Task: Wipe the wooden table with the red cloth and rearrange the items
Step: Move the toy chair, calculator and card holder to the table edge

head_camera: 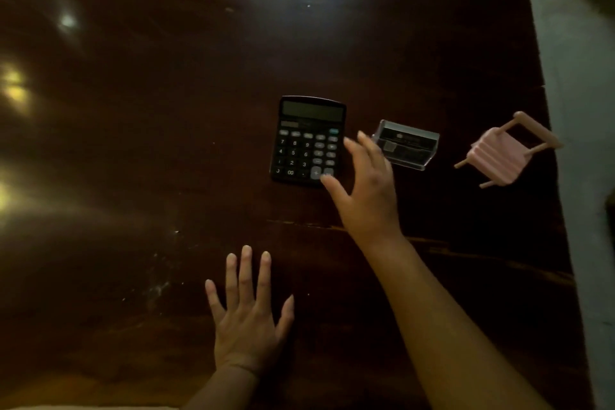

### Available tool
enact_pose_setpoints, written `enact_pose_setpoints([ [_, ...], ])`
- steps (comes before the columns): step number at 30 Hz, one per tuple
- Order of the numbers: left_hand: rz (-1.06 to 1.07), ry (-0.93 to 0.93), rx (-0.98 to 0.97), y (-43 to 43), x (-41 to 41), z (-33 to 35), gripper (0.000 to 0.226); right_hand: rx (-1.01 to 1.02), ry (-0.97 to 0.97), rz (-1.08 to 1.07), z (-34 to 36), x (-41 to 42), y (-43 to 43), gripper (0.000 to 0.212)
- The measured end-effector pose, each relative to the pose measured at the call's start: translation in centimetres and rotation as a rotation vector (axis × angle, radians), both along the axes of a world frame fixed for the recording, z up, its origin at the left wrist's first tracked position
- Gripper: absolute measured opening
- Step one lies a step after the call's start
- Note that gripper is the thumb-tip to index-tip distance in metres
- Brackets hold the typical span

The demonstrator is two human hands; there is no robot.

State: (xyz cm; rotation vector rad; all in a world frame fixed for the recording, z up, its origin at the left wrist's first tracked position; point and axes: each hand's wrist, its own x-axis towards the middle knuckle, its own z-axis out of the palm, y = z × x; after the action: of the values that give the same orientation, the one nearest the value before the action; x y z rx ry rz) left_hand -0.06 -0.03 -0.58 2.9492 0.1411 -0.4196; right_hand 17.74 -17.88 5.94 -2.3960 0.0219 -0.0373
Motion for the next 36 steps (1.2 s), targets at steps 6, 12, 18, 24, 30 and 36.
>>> enact_pose_setpoints([
  [6,-0.017,-0.011,0.005,0.1,0.0,0.0,0.08,0.001,0.054,0.086,0.3,11.4,2.6,0.054],
  [12,-0.024,-0.006,0.003,0.0,-0.1,0.0,0.08,0.011,0.188,0.171,-1.3,14.6,2.2,0.009],
  [18,-0.02,-0.003,-0.006,0.0,0.0,0.2,0.081,0.173,0.138,0.233,-0.1,9.8,1.4,0.01],
  [24,0.0,-0.005,-0.014,-0.2,0.1,0.3,0.078,0.287,0.127,0.043,-0.2,-0.4,-3.7,0.008],
  [30,0.035,-0.005,0.0,-0.1,0.0,-0.1,0.078,0.248,0.096,-0.384,-1.9,-6.7,-13.1,0.009],
  [36,0.039,-0.049,-0.004,-0.2,-0.1,-0.4,0.077,0.127,0.001,-0.6,-2.1,-8.2,-22.2,0.019],
])
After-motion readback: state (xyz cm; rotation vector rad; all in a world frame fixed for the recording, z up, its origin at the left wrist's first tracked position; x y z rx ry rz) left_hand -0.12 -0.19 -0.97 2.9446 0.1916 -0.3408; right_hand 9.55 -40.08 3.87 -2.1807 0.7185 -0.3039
